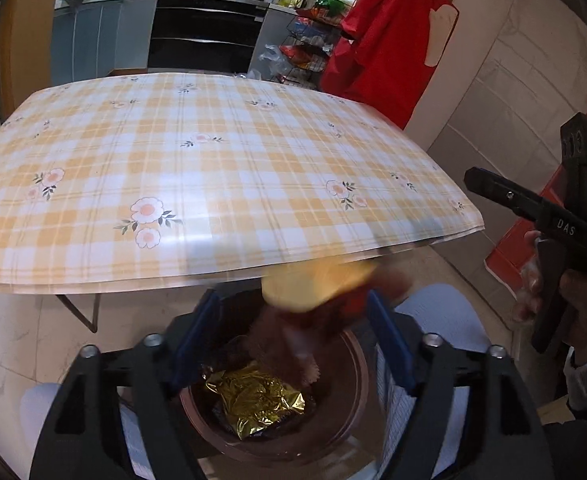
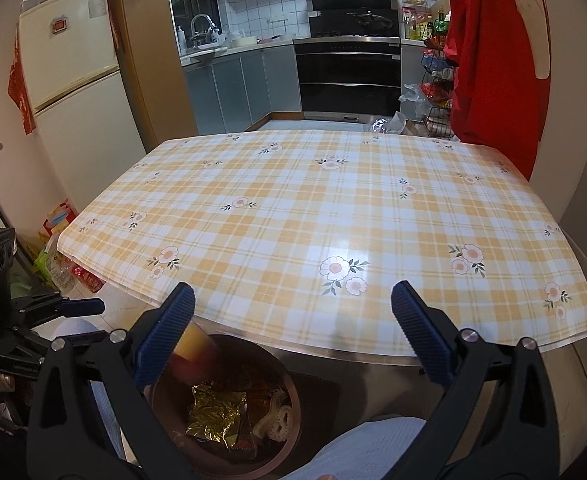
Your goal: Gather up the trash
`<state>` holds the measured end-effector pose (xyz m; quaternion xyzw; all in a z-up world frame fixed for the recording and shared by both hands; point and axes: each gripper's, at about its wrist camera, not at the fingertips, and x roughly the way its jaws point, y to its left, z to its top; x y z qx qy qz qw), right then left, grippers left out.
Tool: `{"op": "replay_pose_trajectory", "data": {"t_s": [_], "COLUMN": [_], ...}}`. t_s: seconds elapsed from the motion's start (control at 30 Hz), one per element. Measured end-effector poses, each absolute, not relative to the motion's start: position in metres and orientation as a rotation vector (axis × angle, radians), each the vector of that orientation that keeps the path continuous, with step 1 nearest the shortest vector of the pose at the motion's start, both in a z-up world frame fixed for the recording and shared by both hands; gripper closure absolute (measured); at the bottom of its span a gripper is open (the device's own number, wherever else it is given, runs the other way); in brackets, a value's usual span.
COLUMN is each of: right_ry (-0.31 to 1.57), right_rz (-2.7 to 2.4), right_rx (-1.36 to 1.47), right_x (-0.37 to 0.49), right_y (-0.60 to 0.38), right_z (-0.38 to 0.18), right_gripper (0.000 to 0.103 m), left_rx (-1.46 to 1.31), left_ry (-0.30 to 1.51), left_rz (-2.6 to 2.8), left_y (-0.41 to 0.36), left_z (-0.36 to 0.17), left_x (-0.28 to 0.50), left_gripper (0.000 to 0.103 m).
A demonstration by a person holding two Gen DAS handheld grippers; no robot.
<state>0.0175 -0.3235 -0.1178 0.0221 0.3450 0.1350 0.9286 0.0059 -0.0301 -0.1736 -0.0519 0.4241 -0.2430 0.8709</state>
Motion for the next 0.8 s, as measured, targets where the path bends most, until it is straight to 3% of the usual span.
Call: {"op": "replay_pose_trajectory", "data": {"t_s": [0.13, 0.57, 0.8], "right_ry": [0.713, 0.703, 0.620], "right_rz": [0.277, 0.277, 0.259], "right_rx": [0.033, 0.004, -0.030], "right_x": [0.016, 0.011, 0.014], "right_y": [-0.320, -0.312, -0.304], "right_z": [-0.119, -0.112, -0.071], "right_gripper": [0.006, 0.006, 0.006], "left_rx": [-0.094, -0.095, -0.004], "left_ry": [0.887, 0.838, 0.685], "left_rz": [-0.463, -0.352, -0.247], "left_y": [-0.027, -0.011, 0.002], "left_z": [-0.174, -0.157, -0.099], "left_x": [0.007, 0.007, 0.017], "left_gripper": [0.014, 0.010, 0.006]}}
